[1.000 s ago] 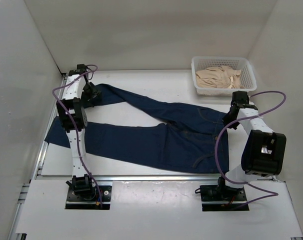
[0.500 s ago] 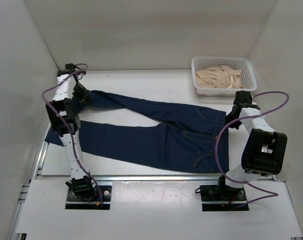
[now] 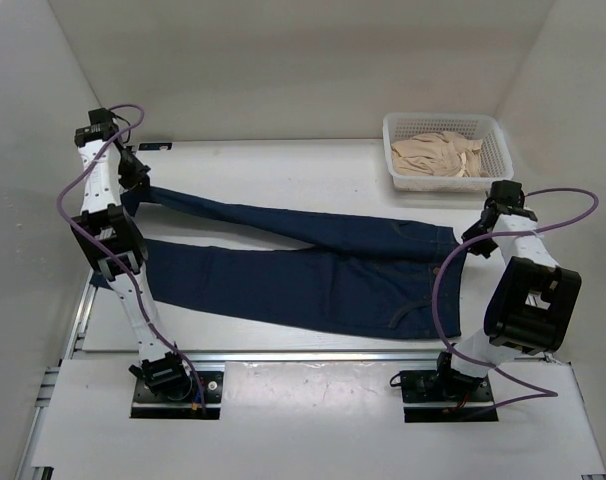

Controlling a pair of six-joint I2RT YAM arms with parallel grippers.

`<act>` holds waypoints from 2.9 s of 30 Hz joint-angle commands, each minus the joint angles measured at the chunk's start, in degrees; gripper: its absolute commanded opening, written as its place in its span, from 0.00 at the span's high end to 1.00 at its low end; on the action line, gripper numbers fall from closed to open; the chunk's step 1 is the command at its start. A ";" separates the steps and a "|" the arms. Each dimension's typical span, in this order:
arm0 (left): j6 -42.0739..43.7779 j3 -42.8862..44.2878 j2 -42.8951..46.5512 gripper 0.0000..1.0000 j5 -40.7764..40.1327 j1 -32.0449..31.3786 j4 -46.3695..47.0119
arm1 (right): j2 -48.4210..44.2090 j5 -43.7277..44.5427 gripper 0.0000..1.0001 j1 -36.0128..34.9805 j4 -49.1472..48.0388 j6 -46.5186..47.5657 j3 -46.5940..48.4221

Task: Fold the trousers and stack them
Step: Flatten the trousers out

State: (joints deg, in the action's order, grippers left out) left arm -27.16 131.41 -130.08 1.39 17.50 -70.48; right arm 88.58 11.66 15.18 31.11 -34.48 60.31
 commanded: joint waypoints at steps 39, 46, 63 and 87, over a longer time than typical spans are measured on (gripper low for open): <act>5.28 -44.99 34.45 0.34 1.61 -30.92 5.52 | 31.42 -8.06 0.96 -6.82 3.87 0.21 32.43; -0.95 -56.52 31.57 0.35 3.01 -38.84 12.73 | 8.66 -6.82 0.69 -11.22 -0.70 -0.94 11.54; -8.78 -68.28 23.02 0.41 1.34 -48.52 20.91 | -13.17 -10.52 0.70 -24.67 3.42 -2.25 -20.40; -3.96 -26.42 18.31 0.46 -5.61 -44.49 2.72 | -11.35 4.60 0.69 -30.04 10.73 -1.65 1.45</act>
State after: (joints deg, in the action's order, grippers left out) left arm -33.58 97.38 -105.58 -0.89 -29.87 -62.57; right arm 69.78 11.16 -15.42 47.09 -40.97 55.40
